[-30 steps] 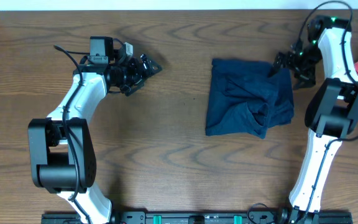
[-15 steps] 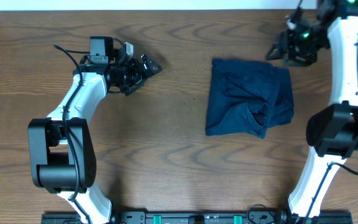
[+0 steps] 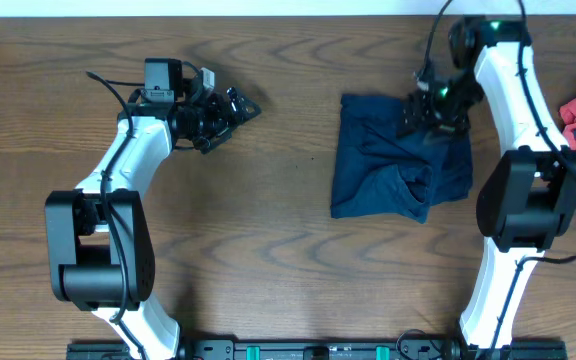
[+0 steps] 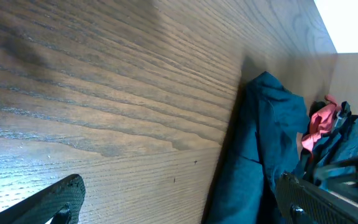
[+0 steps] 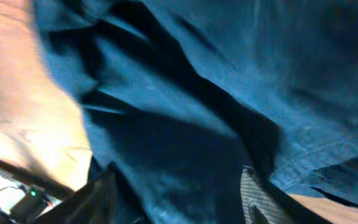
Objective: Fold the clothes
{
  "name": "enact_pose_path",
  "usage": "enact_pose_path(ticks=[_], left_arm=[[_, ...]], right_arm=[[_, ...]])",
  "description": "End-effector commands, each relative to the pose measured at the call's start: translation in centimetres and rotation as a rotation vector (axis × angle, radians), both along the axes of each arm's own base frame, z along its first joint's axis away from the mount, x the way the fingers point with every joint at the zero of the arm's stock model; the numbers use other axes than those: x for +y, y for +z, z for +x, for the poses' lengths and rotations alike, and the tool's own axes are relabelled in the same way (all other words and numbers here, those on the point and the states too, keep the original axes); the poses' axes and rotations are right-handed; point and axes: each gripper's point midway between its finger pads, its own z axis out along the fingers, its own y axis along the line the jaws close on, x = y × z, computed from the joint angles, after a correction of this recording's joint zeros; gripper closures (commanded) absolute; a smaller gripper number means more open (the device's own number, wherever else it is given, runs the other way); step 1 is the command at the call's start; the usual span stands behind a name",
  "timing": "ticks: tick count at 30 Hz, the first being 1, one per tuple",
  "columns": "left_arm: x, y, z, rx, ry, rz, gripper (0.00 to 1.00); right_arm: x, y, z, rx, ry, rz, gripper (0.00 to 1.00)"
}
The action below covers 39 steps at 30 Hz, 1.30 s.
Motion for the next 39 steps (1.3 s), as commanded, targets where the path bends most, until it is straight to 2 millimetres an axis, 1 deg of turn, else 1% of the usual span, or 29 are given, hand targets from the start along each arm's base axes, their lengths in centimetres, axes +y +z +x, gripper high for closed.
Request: enact_pose_path(ticks=[1, 3, 5, 7, 9, 11, 13, 14, 16, 17, 18, 19, 20, 22, 23, 24, 26, 27, 29, 31, 32, 34, 35, 36, 39], left_arm=[[-0.4, 1.5, 0.3, -0.05, -0.028, -0.004, 0.01], [-0.4, 1.5, 0.3, -0.05, -0.028, -0.004, 0.01], [-0.4, 1.5, 0.3, -0.05, -0.028, -0.004, 0.01], [-0.4, 1.5, 0.3, -0.05, -0.028, -0.004, 0.01], [-0.4, 1.5, 0.3, -0.049, -0.028, -0.004, 0.01], [-0.4, 1.5, 0.3, -0.049, -0.028, -0.004, 0.01], [-0.4, 1.5, 0.3, -0.049, -0.028, -0.004, 0.01], [-0.4, 1.5, 0.3, -0.049, -0.028, -0.004, 0.01], [-0.4, 1.5, 0.3, -0.049, -0.028, -0.004, 0.01], [-0.4, 1.5, 0.3, -0.049, -0.028, -0.004, 0.01], [-0.4, 1.5, 0.3, -0.049, -0.028, -0.004, 0.01], [-0.4, 1.5, 0.3, -0.049, -0.028, -0.004, 0.01], [-0.4, 1.5, 0.3, -0.049, -0.028, -0.004, 0.01], [-0.4, 1.5, 0.3, -0.048, -0.028, -0.004, 0.01], [-0.4, 1.5, 0.3, -0.048, -0.028, -0.004, 0.01], [-0.4, 1.5, 0.3, -0.048, -0.028, -0.004, 0.01], [-0.4, 1.5, 0.3, -0.048, -0.028, -0.004, 0.01], [-0.4, 1.5, 0.3, -0.048, -0.028, -0.004, 0.01], [-0.4, 1.5, 0.3, -0.049, -0.028, -0.004, 0.01], [-0.4, 1.5, 0.3, -0.049, -0.028, -0.004, 0.01], [-0.4, 1.5, 0.3, -0.048, -0.028, -0.004, 0.01], [-0.4, 1.5, 0.3, -0.049, -0.028, -0.004, 0.01], [-0.4, 1.5, 0.3, -0.049, -0.028, -0.004, 0.01], [-0.4, 1.5, 0.3, -0.048, -0.028, -0.004, 0.01], [-0.4, 1.5, 0.3, -0.048, -0.028, -0.004, 0.01]], right_arm=[[0.2, -2.2, -1.2, 0.054, 0.016, -0.003, 0.41], [0.2, -2.7, -1.4, 0.062, 0.02, -0.003, 0.43], [0.4, -3.1, -1.5, 0.062, 0.024, -0.003, 0.51], [0.6, -3.2, -1.4, 0.056, 0.028, -0.003, 0.52], [0.7, -3.2, -1.2, 0.045, 0.031, -0.002, 0.6], [0.8, -3.3, -0.9, 0.034, 0.033, -0.003, 0.79], [0.8, -3.3, -0.8, 0.027, 0.033, -0.002, 0.9], [0.8, -3.3, -0.7, 0.022, 0.033, -0.002, 0.98], [0.9, -3.3, -0.6, 0.018, 0.031, 0.005, 0.99], [0.9, -3.3, -0.5, 0.014, 0.031, 0.005, 0.95], [0.9, -3.3, -0.5, 0.015, 0.032, 0.004, 0.74], [0.9, -3.3, -0.6, 0.016, 0.036, 0.005, 0.49], [0.9, -3.3, -0.6, 0.016, 0.043, 0.006, 0.34], [0.6, -3.4, -0.9, 0.022, 0.055, -0.007, 0.28], [0.7, -3.4, -1.0, 0.026, 0.061, -0.005, 0.3], [0.6, -3.6, -1.2, 0.031, 0.063, -0.005, 0.34], [0.8, -3.8, -1.5, 0.043, 0.064, -0.003, 0.48], [0.9, -3.9, -1.6, 0.048, 0.065, 0.0, 0.53], [1.1, -3.9, -1.8, 0.055, 0.07, 0.002, 0.51], [1.5, -3.9, -2.0, 0.057, 0.082, 0.002, 0.43], [1.7, -3.9, -2.1, 0.058, 0.091, 0.003, 0.41], [2.2, -3.9, -2.3, 0.061, 0.106, 0.003, 0.41], [2.4, -3.9, -2.4, 0.061, 0.113, 0.002, 0.47], [2.7, -3.9, -2.4, 0.061, 0.119, 0.002, 0.58], [3.2, -3.9, -2.5, 0.059, 0.133, 0.002, 0.81]])
